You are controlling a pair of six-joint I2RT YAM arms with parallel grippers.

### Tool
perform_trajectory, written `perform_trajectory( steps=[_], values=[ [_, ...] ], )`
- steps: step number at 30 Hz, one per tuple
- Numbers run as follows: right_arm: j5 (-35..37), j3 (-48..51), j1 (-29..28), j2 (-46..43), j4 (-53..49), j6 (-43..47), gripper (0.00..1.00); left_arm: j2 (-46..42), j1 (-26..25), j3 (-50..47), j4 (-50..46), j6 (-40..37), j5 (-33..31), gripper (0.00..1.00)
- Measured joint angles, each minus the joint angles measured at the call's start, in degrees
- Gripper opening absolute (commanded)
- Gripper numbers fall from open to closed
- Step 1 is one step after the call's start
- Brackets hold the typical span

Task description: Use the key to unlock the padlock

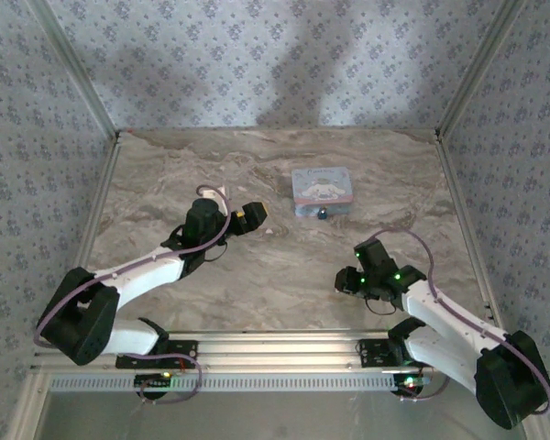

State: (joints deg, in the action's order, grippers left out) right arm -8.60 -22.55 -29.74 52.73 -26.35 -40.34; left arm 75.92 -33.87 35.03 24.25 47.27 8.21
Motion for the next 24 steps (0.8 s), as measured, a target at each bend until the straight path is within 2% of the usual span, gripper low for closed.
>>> perform_trajectory(
  steps=[24],
  values=[
    [-1.3, 0.0, -1.4, 5.4, 2.4, 0.0, 0.29, 0.0, 0.0, 0.0, 0.0, 0.4, -0.3, 0.98]
  ],
)
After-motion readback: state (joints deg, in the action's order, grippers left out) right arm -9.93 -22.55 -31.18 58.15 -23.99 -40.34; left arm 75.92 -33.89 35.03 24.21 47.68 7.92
